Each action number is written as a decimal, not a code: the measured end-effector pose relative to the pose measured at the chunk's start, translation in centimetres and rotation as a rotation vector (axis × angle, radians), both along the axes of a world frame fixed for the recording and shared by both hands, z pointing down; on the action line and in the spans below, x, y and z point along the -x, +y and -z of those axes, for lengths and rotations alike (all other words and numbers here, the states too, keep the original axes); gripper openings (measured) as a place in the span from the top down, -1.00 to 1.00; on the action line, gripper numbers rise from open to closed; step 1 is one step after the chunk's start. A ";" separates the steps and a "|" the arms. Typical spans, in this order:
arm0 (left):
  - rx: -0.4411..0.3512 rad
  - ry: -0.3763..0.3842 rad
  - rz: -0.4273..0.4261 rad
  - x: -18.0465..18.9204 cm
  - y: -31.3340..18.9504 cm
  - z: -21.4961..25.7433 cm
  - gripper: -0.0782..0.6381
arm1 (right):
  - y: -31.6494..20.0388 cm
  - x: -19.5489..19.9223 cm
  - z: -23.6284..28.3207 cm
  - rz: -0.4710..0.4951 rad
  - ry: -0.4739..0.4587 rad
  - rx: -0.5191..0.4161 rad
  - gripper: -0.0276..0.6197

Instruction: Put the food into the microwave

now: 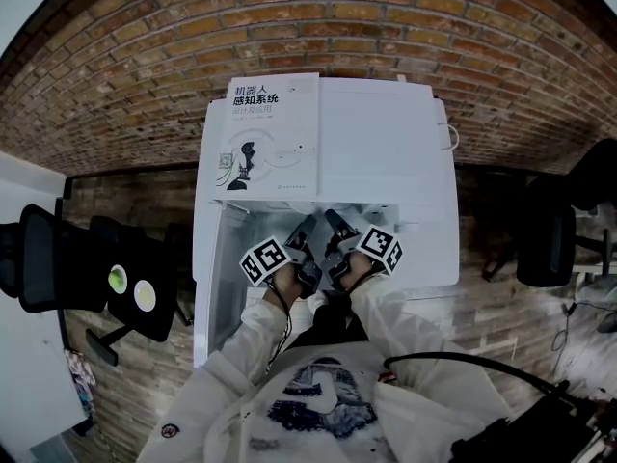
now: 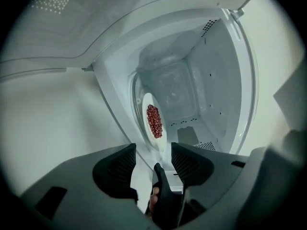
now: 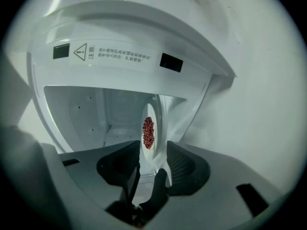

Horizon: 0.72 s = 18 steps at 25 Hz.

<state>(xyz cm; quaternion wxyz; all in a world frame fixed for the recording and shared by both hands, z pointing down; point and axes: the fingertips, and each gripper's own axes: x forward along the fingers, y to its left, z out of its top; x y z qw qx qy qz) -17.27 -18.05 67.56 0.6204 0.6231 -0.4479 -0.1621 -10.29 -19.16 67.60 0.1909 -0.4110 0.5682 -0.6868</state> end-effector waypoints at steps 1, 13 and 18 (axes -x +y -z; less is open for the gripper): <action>-0.002 -0.006 -0.001 0.0 0.2 0.1 0.13 | 0.3 -0.1 0.0 0.001 0.002 0.002 0.40; -0.150 -0.198 -0.062 -0.5 2.5 5.4 0.21 | 3.2 -2.6 4.1 0.164 0.185 -0.122 0.41; -0.257 -0.349 -0.081 -0.2 3.6 9.5 0.36 | 4.5 -4.4 7.6 0.244 0.260 -0.215 0.45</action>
